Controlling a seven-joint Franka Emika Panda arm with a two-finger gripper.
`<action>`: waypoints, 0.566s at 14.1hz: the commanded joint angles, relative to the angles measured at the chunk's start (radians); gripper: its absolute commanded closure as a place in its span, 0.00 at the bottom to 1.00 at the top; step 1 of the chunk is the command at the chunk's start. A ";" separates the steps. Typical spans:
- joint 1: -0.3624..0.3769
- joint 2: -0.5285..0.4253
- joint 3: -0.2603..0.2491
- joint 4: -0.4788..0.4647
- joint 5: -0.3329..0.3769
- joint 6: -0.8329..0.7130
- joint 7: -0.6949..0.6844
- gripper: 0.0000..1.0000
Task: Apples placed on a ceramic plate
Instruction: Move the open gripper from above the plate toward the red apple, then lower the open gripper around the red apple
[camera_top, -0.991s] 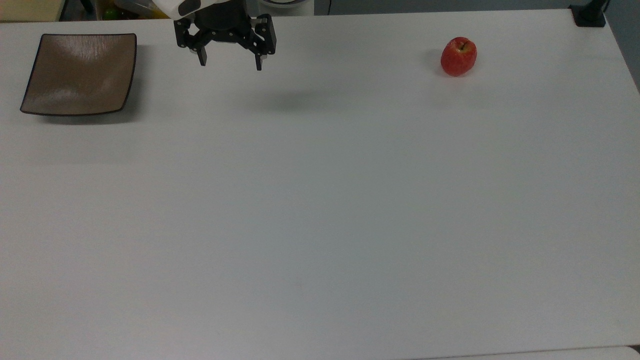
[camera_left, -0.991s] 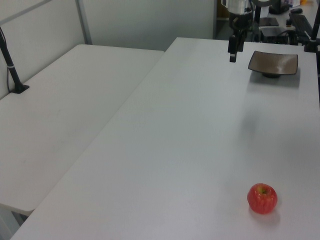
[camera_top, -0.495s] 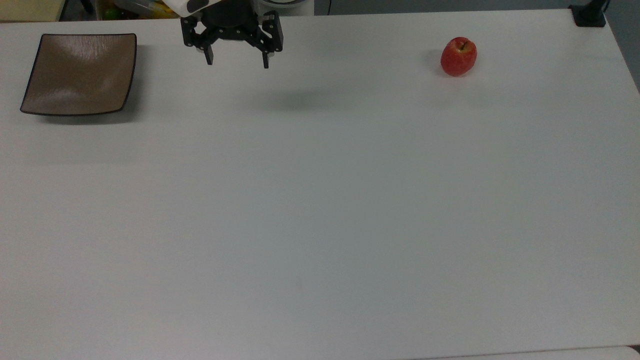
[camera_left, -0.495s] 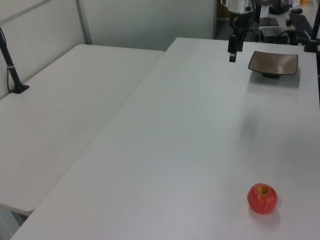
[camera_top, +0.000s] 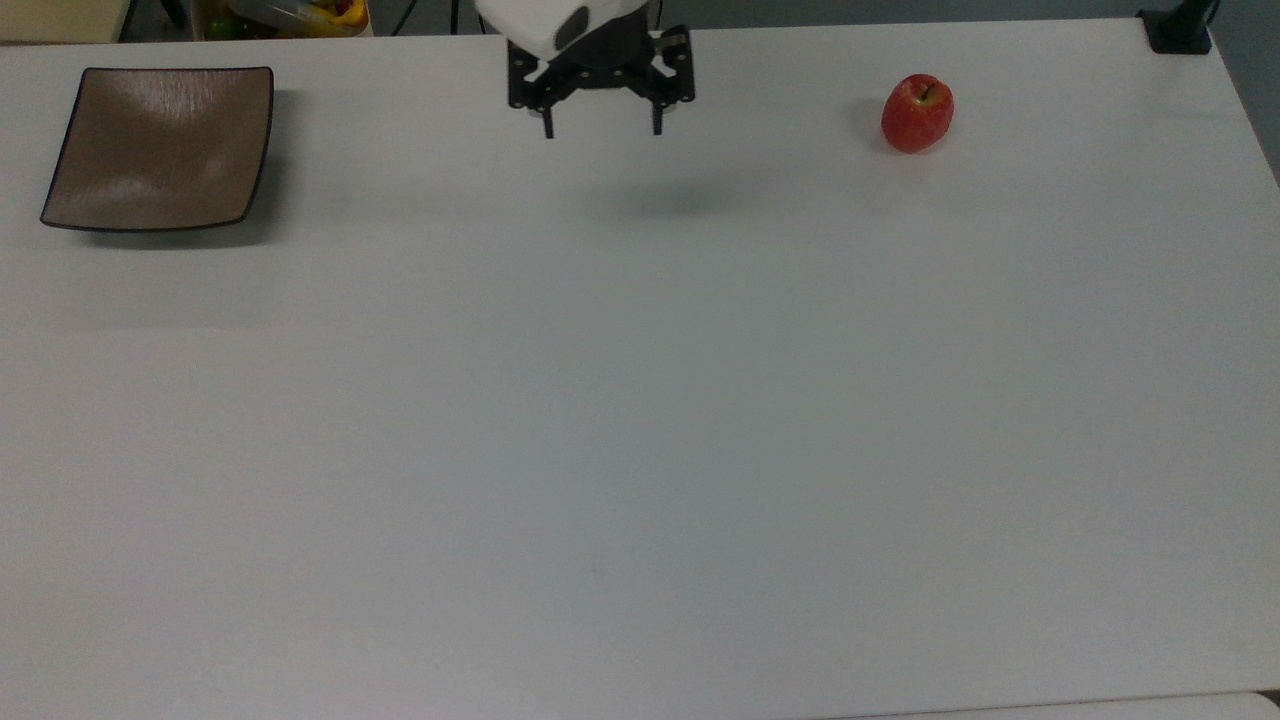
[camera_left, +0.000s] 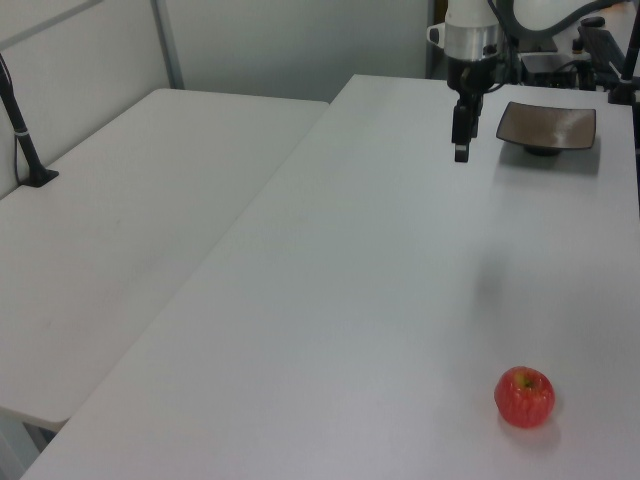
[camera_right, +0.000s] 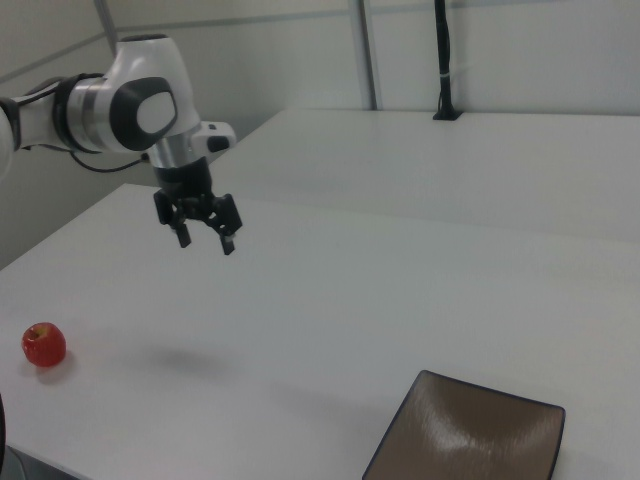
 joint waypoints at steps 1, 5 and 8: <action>0.026 -0.020 0.109 -0.048 0.015 -0.018 0.074 0.00; 0.088 -0.016 0.221 -0.074 0.019 -0.012 0.088 0.00; 0.086 -0.005 0.298 -0.083 0.032 -0.007 0.117 0.00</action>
